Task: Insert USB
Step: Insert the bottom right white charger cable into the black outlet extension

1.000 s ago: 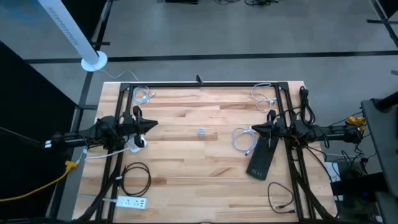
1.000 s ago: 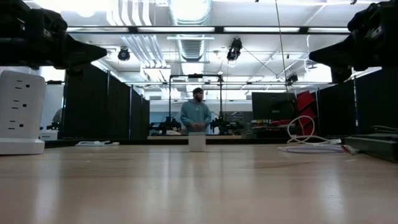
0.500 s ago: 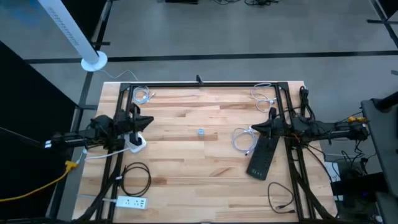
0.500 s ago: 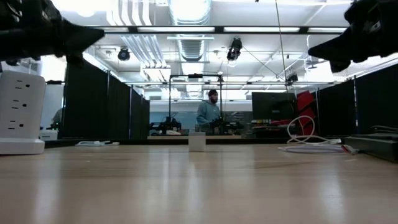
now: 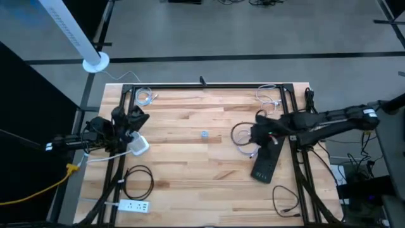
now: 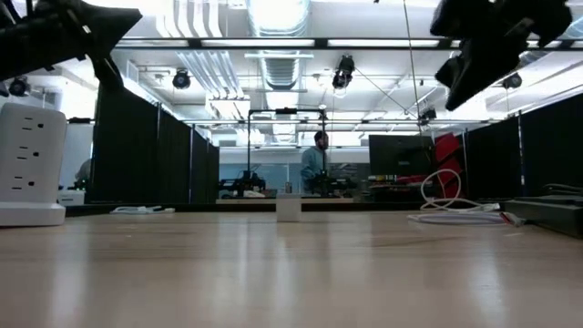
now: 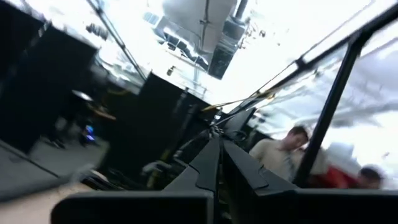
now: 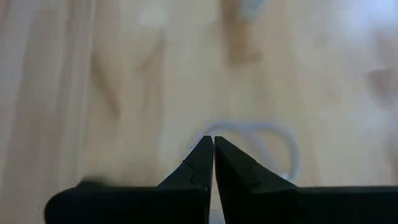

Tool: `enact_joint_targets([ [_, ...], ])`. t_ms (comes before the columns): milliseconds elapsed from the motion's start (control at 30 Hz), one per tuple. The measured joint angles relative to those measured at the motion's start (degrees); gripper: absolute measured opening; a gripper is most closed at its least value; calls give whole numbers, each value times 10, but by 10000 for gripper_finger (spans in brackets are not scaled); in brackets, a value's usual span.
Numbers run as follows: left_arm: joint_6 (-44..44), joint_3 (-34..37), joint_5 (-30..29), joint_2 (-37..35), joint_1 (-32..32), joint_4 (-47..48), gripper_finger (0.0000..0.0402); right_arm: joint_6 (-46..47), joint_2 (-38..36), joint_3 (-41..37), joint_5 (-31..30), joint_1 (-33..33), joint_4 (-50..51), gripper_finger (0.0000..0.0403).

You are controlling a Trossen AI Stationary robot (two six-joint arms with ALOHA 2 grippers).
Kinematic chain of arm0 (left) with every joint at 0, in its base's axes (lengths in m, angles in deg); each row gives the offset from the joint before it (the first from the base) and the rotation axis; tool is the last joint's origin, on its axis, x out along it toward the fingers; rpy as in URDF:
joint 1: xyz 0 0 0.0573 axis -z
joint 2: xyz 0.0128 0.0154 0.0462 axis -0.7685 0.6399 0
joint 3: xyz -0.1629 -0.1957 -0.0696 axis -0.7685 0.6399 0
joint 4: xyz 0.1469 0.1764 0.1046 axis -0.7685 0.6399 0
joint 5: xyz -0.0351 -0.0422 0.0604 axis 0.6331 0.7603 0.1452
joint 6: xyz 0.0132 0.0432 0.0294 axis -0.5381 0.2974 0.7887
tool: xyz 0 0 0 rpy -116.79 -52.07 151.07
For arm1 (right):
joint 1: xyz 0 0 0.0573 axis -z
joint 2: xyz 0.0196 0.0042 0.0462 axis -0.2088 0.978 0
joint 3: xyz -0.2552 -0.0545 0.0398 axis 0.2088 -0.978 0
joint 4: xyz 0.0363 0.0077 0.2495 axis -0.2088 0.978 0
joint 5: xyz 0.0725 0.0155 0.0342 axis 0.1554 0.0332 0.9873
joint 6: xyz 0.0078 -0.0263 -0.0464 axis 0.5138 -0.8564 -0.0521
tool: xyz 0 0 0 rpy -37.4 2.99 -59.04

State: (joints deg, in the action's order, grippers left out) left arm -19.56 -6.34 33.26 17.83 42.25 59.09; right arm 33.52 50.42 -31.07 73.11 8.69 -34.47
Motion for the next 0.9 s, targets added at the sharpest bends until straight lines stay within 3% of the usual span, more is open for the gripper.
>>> enact_joint_targets([
  [167, -9, 0, 0, 0, 0, 0, 0, -47, 69, 22, 63, -1, 44, 11],
  [533, 29, 0, 0, 0, 0, 5, 0, -195, 181, 31, 83, -5, 85, 132],
  [667, 41, 0, 0, 0, 0, 22, 0, -237, 208, 31, 83, -7, 73, 137],
  [900, 40, 0, 3, 0, 0, 31, 0, -262, 267, 31, 86, -8, 60, 109],
])
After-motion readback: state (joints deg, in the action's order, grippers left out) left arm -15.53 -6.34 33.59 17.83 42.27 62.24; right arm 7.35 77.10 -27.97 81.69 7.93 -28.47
